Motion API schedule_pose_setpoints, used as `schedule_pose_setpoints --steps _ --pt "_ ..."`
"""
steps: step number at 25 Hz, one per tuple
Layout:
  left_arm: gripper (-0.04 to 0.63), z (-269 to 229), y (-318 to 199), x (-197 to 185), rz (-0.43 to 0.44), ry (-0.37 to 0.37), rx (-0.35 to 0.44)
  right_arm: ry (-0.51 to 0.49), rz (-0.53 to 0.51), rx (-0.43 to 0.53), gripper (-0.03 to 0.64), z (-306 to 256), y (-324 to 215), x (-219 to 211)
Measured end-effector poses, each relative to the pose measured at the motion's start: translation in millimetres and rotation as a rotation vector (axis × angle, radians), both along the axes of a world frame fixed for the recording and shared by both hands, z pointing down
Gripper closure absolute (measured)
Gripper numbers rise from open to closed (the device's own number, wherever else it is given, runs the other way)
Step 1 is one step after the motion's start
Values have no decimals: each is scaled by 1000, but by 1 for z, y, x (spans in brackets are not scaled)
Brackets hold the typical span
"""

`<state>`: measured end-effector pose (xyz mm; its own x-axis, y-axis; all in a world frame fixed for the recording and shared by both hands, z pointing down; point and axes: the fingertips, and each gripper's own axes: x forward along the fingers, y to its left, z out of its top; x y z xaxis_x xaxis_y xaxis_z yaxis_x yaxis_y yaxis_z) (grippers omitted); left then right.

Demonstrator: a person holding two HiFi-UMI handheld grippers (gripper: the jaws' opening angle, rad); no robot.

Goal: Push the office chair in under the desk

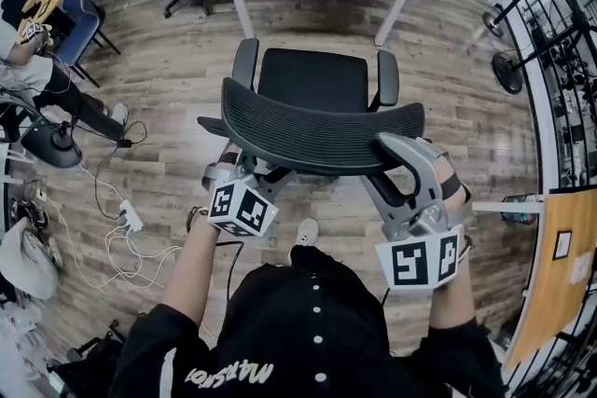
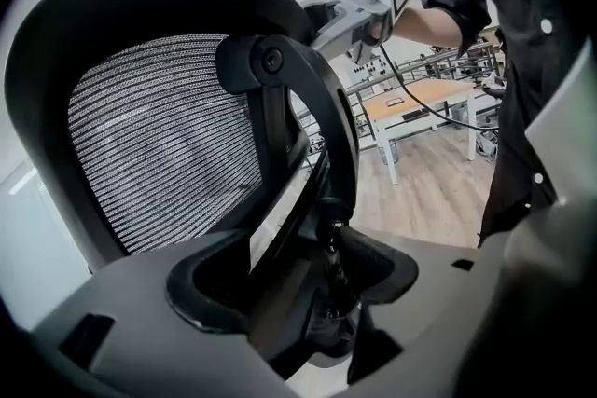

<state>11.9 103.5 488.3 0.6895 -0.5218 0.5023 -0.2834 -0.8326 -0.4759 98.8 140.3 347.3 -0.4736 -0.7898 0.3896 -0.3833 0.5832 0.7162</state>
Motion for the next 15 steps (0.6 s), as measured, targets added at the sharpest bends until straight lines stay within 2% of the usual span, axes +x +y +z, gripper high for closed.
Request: schedule_pose_setpoints --steps 15 --pt "276 1 -23 2 0 29 38 -12 -7 0 390 1 -26 2"
